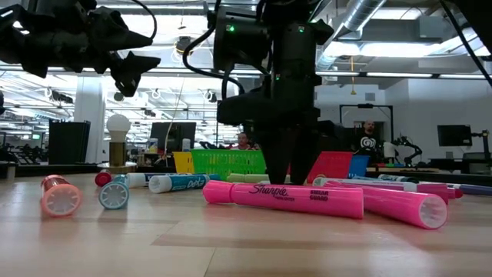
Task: Pick & Place Markers
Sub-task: Put the black highlighter into the blue bin
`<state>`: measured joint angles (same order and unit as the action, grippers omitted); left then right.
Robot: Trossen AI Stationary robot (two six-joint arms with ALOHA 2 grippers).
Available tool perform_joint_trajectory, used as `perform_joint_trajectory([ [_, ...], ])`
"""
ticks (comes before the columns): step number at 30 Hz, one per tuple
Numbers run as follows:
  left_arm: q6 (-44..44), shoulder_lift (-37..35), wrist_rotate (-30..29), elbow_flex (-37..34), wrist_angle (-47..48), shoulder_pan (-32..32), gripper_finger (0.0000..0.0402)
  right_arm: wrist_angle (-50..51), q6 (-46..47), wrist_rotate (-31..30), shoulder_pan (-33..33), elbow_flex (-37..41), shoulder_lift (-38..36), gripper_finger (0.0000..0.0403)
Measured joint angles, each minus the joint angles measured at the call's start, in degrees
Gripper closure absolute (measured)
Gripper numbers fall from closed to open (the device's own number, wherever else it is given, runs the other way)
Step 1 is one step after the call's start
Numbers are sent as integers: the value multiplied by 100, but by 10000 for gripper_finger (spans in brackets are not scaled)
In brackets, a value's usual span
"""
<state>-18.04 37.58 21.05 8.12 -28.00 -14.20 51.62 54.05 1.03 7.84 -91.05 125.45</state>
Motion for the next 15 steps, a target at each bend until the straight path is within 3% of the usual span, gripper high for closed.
perform_joint_trajectory([
  [15,22,0,-1,0,-33,0,215,-10,321,-8,0,14,-38,348],
])
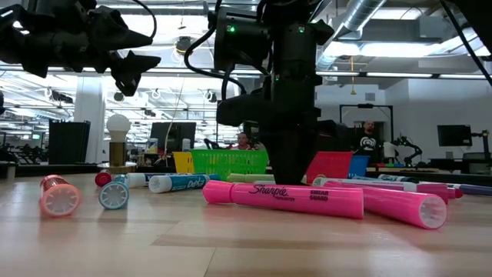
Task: Pick & Place Markers
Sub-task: Put the black highlighter into the blue bin
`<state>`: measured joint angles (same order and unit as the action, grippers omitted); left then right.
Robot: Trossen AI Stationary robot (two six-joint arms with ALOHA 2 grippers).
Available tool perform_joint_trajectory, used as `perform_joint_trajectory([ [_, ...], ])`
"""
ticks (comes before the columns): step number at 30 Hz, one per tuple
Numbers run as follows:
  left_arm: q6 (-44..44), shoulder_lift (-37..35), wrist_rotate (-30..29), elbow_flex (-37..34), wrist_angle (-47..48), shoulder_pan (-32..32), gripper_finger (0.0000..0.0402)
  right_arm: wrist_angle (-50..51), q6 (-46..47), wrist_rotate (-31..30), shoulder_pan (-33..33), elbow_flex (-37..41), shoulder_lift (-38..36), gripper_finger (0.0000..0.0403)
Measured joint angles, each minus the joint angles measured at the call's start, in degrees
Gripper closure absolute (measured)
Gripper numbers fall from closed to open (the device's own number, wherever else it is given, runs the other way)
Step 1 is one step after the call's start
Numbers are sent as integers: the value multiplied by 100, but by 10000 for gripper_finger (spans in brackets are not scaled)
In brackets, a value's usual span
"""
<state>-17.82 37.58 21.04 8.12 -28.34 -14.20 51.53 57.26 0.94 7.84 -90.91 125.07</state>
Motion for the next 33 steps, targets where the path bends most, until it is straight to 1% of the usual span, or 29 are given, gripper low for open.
perform_joint_trajectory([
  [6,0,2,1,1,-4,0,215,26,82,-76,0,-154,-90,367],
  [13,0,2,2,0,-15,2,215,59,81,-100,-22,-448,-123,362],
  [16,0,2,2,0,-22,2,215,296,29,-98,-22,-595,-124,363],
  [20,0,2,2,0,-25,0,215,627,-515,-89,-38,-936,-131,365],
  [26,0,2,0,2,-30,0,215,1322,-1814,-43,-59,-1588,-137,360],
  [33,0,2,2,0,-42,0,215,2166,-3224,261,-85,-2189,-140,363],
])
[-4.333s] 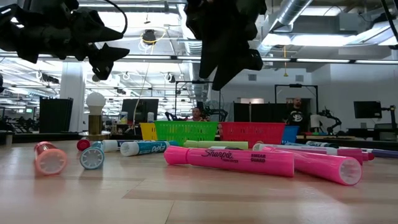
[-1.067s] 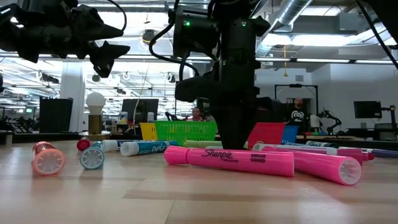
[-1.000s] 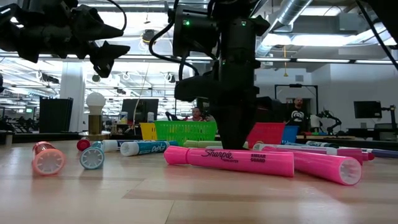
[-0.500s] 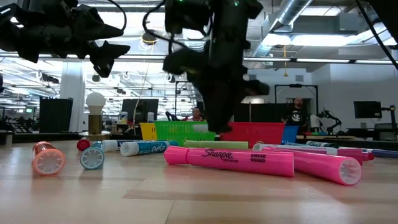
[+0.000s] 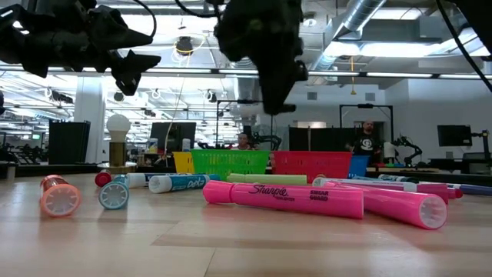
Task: Pick & Place Markers
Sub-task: Put the black highlighter into the blue bin
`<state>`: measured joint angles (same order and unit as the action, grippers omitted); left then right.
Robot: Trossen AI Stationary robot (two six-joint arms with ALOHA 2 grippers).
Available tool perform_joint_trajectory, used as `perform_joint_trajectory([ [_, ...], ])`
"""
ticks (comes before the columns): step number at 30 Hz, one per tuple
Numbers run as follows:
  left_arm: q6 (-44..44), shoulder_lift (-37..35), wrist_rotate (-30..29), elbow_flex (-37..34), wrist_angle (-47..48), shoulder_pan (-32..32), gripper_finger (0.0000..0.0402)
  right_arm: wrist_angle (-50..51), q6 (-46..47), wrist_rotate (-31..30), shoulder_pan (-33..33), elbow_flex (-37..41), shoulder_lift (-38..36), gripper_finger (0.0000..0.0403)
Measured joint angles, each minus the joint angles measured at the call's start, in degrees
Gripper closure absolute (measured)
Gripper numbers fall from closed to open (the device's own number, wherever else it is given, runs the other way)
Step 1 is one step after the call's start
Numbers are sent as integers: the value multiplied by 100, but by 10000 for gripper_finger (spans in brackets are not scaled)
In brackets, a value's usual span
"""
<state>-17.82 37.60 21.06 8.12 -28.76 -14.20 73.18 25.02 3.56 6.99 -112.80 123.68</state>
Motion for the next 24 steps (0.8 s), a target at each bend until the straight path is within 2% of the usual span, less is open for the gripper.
perform_joint_trajectory([
  [9,-2,0,-2,2,-25,0,215,933,-720,253,11,-211,-11,361],
  [17,-2,0,-2,2,-94,0,215,984,-1131,251,-64,-211,-11,359],
  [24,-2,-1,-2,3,-180,0,215,1113,-1719,229,-479,-209,-207,359],
])
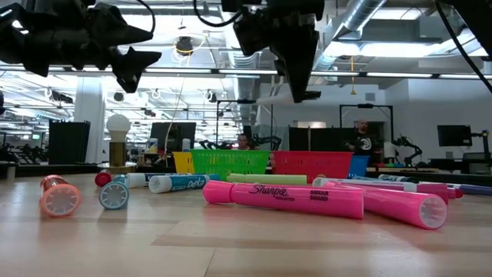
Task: Pick & Place Markers
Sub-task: Put the black highlighter into the blue bin
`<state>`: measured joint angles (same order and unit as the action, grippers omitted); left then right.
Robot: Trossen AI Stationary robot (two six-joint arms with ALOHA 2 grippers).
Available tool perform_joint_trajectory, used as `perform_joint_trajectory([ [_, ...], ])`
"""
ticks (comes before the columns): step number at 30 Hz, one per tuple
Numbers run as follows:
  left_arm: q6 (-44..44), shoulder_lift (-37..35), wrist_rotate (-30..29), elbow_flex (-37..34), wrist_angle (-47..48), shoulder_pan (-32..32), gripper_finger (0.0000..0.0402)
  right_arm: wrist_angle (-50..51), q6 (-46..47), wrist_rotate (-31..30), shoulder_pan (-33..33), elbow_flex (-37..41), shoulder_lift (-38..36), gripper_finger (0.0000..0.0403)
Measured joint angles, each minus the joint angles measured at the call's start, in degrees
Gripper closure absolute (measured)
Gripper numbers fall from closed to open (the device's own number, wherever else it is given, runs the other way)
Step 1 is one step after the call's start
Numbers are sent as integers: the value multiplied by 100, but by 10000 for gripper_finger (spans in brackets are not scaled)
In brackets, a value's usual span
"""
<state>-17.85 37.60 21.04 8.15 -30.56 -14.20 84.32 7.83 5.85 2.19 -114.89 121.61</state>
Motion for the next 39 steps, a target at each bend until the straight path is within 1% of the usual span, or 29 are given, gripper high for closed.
perform_joint_trajectory([
  [5,0,-1,0,1,-138,-2,215,102,-482,-64,-556,-2,-392,359],
  [8,0,-1,-2,1,-227,-2,215,176,-801,-223,-949,-2,-702,359],
  [14,0,-1,-2,1,-307,-2,215,578,-1426,-890,-1849,-2,-1217,359],
  [17,0,-1,-2,1,-342,-2,215,568,-1793,-1065,-2345,5,-1437,359],
  [23,0,0,-2,1,-374,-2,215,568,-2464,-1096,-3322,9,-1579,359],
  [26,0,0,-2,1,-383,-2,215,569,-2779,-1254,-3719,9,-1572,359],
  [30,0,0,-2,1,-390,-2,215,522,-3106,-1324,-4114,9,-1546,359],
  [34,0,-1,-2,1,-403,-2,215,410,-3316,-1327,-4373,9,-1546,359],
  [39,-2,0,-2,1,-418,-2,215,317,-3508,-1327,-4541,153,-1548,359],
])
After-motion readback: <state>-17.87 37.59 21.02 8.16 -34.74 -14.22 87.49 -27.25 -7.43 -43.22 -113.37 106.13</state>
